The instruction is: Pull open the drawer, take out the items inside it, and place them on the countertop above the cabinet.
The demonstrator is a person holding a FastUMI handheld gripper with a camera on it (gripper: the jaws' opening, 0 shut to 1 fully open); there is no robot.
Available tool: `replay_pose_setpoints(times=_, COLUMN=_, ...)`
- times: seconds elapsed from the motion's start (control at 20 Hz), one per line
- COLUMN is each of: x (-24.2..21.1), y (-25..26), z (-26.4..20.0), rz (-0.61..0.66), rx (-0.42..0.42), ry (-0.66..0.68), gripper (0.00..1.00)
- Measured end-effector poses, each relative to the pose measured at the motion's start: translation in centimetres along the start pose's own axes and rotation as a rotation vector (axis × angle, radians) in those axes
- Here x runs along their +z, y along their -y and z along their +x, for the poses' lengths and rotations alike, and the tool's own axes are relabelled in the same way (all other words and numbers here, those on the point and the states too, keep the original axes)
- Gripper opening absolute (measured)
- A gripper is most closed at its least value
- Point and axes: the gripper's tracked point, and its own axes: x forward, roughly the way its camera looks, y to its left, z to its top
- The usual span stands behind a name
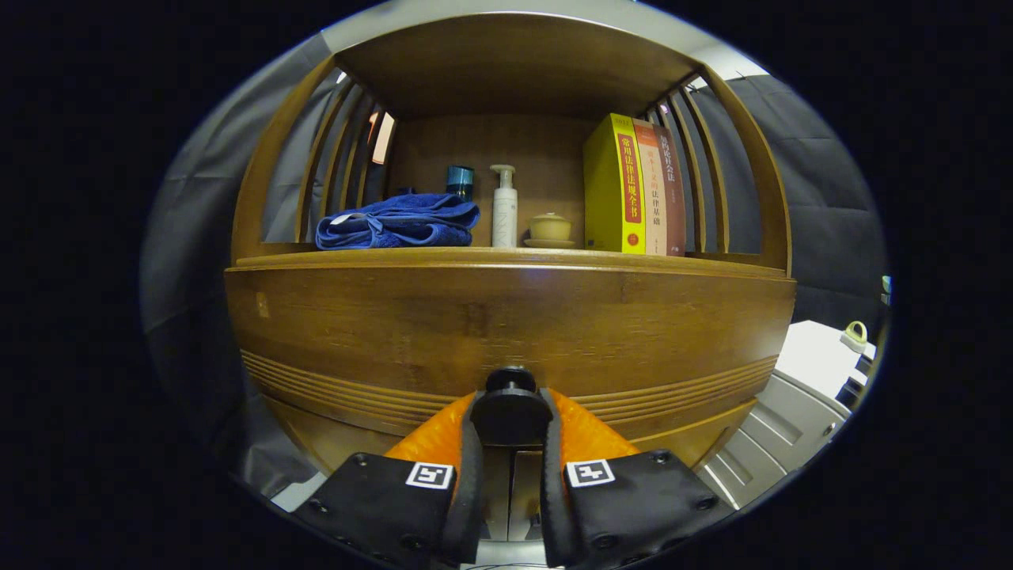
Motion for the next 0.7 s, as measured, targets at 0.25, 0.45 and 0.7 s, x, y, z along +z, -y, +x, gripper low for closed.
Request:
replay_pose_setpoints(times=0.25, x=0.1, y=0.0, z=-0.8, rz=0.031, rx=0.004, ry=0.009, gripper=0.39)
replay_pose_setpoints(times=0.45, x=-3.8, y=0.0, z=-2.9, rz=0.120, rx=0.013, ry=-0.094, gripper=0.29)
replay_pose_setpoints(times=0.7, x=-1.5, y=2.8, z=-8.3, rz=-0.003, rx=-0.041, ry=0.067, gripper=0.09)
